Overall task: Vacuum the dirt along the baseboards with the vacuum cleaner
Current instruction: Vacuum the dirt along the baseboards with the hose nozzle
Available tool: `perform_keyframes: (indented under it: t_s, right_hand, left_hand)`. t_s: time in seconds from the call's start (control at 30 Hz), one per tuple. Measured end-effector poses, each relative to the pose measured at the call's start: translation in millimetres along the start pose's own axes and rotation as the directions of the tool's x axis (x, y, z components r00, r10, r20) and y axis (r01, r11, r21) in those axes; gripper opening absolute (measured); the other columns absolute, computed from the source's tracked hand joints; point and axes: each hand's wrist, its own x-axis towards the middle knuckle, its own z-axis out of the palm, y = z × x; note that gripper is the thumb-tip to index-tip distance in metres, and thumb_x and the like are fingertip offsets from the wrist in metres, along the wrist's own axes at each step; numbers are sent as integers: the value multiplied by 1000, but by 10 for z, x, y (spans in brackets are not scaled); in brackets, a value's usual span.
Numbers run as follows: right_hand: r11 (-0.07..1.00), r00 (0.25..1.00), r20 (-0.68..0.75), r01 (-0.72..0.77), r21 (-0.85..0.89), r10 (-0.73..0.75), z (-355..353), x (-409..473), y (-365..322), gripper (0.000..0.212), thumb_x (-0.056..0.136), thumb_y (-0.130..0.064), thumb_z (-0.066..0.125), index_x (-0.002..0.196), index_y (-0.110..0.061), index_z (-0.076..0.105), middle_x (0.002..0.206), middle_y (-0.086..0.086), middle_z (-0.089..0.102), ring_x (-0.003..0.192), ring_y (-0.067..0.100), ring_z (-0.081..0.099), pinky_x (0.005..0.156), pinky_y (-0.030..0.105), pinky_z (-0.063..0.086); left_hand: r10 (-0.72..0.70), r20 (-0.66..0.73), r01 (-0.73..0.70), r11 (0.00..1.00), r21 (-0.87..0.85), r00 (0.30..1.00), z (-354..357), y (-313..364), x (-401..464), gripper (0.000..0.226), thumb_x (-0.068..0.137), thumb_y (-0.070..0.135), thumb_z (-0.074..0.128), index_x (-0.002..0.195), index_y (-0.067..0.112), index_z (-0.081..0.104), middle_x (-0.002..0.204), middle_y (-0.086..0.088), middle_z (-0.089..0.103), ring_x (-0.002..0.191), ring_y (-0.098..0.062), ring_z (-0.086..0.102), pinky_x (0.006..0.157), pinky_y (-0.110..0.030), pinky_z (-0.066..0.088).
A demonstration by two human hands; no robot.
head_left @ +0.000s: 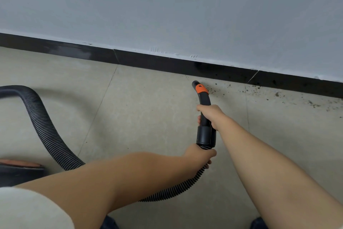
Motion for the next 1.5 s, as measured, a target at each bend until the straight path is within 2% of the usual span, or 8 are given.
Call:
perform_keyframes:
  t_s: [0.33,0.43,0.6,0.77,0.97,1.23,1.37,1.5]
  right_hand:
    - [1000,1000,9,5,-18,-4,-19,53,-98,24,85,-9,58,107,-2,51,65,13,57,49,22,54,55,30,51]
    - [1000,1000,22,6,-28,-6,6,80,-146,25,85,-9,58,107,-2,50,65,13,57,48,21,54,54,30,51]
    - [999,999,35,14,-39,-13,49,142,-232,25,85,-10,60,107,-3,50,64,12,57,48,21,55,58,33,52]
    - [998,999,44,23,-51,-20,84,201,-292,27,84,-9,60,108,-3,50,63,12,58,48,21,55,61,35,53]
    - [997,998,63,32,-70,-27,172,213,-345,27,84,-9,59,109,-3,50,64,12,57,48,21,55,56,32,52]
    - [991,993,117,44,-127,-29,386,153,-348,27,84,-10,60,108,-3,50,65,12,58,49,21,55,57,32,53]
    - [983,993,121,33,-180,-11,238,71,-312,24,85,-11,60,105,-3,51,66,12,58,52,22,56,60,34,53]
    - [970,997,79,6,-243,14,-93,-48,-192,21,85,-12,61,101,-3,51,61,11,59,50,22,55,60,34,53]
  left_hand:
    - [-2,-7,2,999,-44,1000,1,80,58,15,82,16,63,93,16,53,71,-4,59,57,-16,54,66,-29,51]
    - [-4,-13,3,998,-65,1000,-21,119,74,16,83,16,63,96,15,54,72,-4,58,56,-15,53,60,-24,49]
    - [-4,-41,1,997,-82,999,-54,171,135,14,82,17,63,91,16,54,70,-4,58,56,-16,54,63,-27,49]
    - [-5,-51,0,995,-103,999,-79,225,190,18,82,16,63,97,13,55,70,-4,58,56,-15,54,60,-25,49]
    - [-7,-64,-1,993,-121,998,-138,238,201,10,83,15,62,85,18,52,71,-4,57,57,-15,53,60,-25,48]
    - [-29,-113,12,989,-144,993,-252,155,141,12,82,19,63,91,17,54,71,-3,59,59,-17,55,65,-28,50]
    - [-29,-46,21,985,-172,999,-111,181,43,18,83,16,62,99,12,54,70,-4,57,56,-15,53,59,-25,48]
    - [-14,92,31,984,-176,996,167,192,-102,14,86,15,61,94,15,50,71,-4,53,57,-14,50,55,-22,46]
